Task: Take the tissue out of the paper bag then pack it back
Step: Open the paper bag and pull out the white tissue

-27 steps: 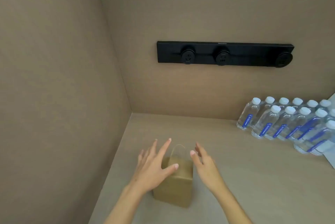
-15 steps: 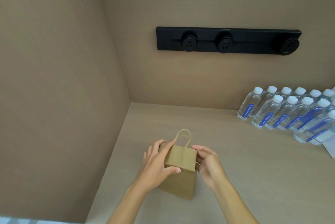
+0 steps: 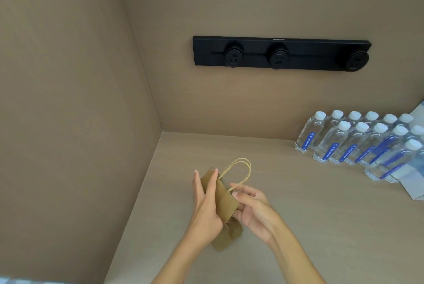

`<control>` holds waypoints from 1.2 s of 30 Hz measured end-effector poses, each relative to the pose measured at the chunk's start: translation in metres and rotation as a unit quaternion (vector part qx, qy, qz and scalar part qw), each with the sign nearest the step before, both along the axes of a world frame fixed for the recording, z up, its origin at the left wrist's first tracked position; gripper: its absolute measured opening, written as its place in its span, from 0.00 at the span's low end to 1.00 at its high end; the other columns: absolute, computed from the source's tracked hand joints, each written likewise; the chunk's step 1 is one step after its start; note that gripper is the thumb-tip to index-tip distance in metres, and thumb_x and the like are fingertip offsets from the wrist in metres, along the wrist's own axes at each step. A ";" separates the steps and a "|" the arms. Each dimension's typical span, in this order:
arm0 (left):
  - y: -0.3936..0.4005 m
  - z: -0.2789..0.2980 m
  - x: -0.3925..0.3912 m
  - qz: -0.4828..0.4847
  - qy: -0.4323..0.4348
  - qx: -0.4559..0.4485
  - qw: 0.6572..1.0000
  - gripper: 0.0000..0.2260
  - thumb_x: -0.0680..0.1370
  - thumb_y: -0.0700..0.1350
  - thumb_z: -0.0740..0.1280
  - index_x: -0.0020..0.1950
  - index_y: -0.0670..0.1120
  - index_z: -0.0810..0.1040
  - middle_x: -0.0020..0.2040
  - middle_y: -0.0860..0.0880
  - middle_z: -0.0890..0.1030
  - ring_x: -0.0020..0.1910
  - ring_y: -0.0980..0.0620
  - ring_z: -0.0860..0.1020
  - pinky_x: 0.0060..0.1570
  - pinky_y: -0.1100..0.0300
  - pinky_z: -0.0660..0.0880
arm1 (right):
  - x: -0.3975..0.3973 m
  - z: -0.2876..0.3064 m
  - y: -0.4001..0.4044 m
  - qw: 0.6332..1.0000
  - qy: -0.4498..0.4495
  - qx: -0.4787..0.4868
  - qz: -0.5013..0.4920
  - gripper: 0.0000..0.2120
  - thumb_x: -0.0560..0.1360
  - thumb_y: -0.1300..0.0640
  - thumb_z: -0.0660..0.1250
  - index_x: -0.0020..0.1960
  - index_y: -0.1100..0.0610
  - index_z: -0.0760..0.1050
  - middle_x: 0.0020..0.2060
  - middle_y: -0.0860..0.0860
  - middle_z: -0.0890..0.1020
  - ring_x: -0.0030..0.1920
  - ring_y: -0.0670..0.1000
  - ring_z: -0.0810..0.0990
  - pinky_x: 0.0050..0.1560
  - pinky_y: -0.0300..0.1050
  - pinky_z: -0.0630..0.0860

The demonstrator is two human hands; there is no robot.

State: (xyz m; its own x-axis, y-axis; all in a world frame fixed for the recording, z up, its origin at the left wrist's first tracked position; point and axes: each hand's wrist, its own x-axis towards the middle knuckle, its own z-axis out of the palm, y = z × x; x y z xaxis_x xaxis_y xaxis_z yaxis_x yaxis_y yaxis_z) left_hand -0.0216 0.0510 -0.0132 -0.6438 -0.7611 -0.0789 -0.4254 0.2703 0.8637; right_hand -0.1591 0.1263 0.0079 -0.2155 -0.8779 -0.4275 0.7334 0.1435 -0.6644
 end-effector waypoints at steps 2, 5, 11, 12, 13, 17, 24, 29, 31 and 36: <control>0.000 0.003 0.000 0.015 0.047 0.051 0.997 0.48 0.69 0.28 0.56 0.70 0.75 0.47 0.76 0.59 0.30 0.66 0.80 0.36 0.65 0.78 0.51 | -0.001 0.002 -0.001 1.000 0.014 0.008 0.015 0.15 0.75 0.72 0.64 0.61 0.69 0.74 0.41 0.59 0.83 0.40 0.54 0.83 0.42 0.49 0.81; 0.002 0.006 -0.004 0.069 0.091 0.111 0.987 0.36 0.78 0.43 0.63 0.75 0.69 0.47 0.76 0.59 0.35 0.65 0.80 0.40 0.63 0.73 0.50 | 0.000 0.004 -0.002 0.997 0.062 0.009 0.042 0.16 0.73 0.77 0.62 0.59 0.69 0.76 0.42 0.60 0.81 0.40 0.54 0.82 0.42 0.47 0.79; 0.005 0.011 -0.009 0.081 0.128 0.301 0.942 0.49 0.66 0.51 0.75 0.78 0.62 0.47 0.76 0.52 0.66 0.70 0.56 0.71 0.70 0.53 0.67 | 0.022 0.000 -0.004 0.970 0.242 -0.024 0.031 0.10 0.69 0.77 0.64 0.37 0.64 0.77 0.32 0.55 0.78 0.37 0.51 0.76 0.35 0.39 0.73; 0.002 0.012 -0.006 0.085 0.153 0.328 0.928 0.45 0.68 0.45 0.73 0.76 0.63 0.50 0.69 0.54 0.74 0.62 0.58 0.78 0.62 0.57 0.74 | 0.022 -0.001 -0.004 0.964 0.266 -0.016 0.011 0.10 0.70 0.75 0.66 0.36 0.64 0.78 0.32 0.55 0.79 0.37 0.51 0.77 0.36 0.41 0.74; -0.003 0.014 -0.002 0.097 0.162 0.342 0.920 0.41 0.69 0.40 0.71 0.75 0.63 0.55 0.65 0.55 0.77 0.57 0.58 0.81 0.54 0.62 0.77 | 0.021 -0.003 -0.004 0.959 0.283 0.000 -0.014 0.08 0.71 0.74 0.66 0.36 0.65 0.78 0.32 0.55 0.79 0.37 0.52 0.77 0.38 0.44 0.73; -0.034 0.030 0.017 0.114 0.032 0.260 0.958 0.21 0.72 0.32 0.63 0.58 0.52 0.78 0.46 0.46 0.83 0.42 0.53 0.82 0.37 0.63 0.76 | 0.006 -0.005 0.004 0.942 0.299 0.072 -0.135 0.18 0.70 0.77 0.59 0.50 0.60 0.77 0.36 0.57 0.78 0.36 0.53 0.75 0.35 0.46 0.72; -0.065 0.054 0.017 0.008 -0.183 -0.069 0.981 0.09 0.67 0.34 0.59 0.37 0.48 0.70 0.36 0.47 0.75 0.32 0.47 0.70 0.29 0.57 0.67 | -0.005 0.014 0.027 0.726 0.688 0.002 0.025 0.35 0.58 0.70 0.55 0.57 0.40 0.68 0.68 0.40 0.64 0.69 0.37 0.61 0.63 0.36 0.60; -0.064 0.067 0.005 -0.213 -0.141 -0.276 0.927 0.20 0.63 0.28 0.55 0.40 0.54 0.64 0.53 0.60 0.69 0.49 0.55 0.68 0.38 0.52 0.71 | -0.016 0.030 0.034 0.495 0.851 0.048 0.170 0.19 0.69 0.43 0.59 0.57 0.47 0.75 0.55 0.45 0.71 0.60 0.51 0.68 0.64 0.43 0.54; -0.063 0.071 0.002 -0.266 -0.121 -0.319 0.902 0.22 0.65 0.27 0.58 0.44 0.54 0.68 0.63 0.58 0.66 0.57 0.54 0.67 0.47 0.50 0.74 | -0.024 0.039 0.038 0.487 0.837 0.078 0.238 0.30 0.66 0.30 0.57 0.61 0.45 0.71 0.51 0.44 0.68 0.55 0.50 0.65 0.60 0.44 0.57; -0.056 0.084 -0.004 -0.384 -0.137 -0.390 0.825 0.27 0.65 0.28 0.66 0.54 0.57 0.79 0.73 0.54 0.63 0.67 0.50 0.63 0.55 0.53 0.69 | -0.038 0.063 0.041 0.516 0.750 0.114 0.398 0.42 0.58 0.27 0.66 0.66 0.44 0.61 0.52 0.44 0.68 0.54 0.51 0.69 0.54 0.49 0.71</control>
State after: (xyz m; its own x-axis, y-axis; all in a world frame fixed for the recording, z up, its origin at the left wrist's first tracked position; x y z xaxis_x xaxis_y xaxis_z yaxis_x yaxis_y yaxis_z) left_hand -0.0255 -0.0053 0.0708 -0.9995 -0.0243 0.0183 -0.0202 0.9797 0.1994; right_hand -0.1972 0.1672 0.0711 -0.0648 -0.9072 -0.4156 -0.9330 0.2028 -0.2971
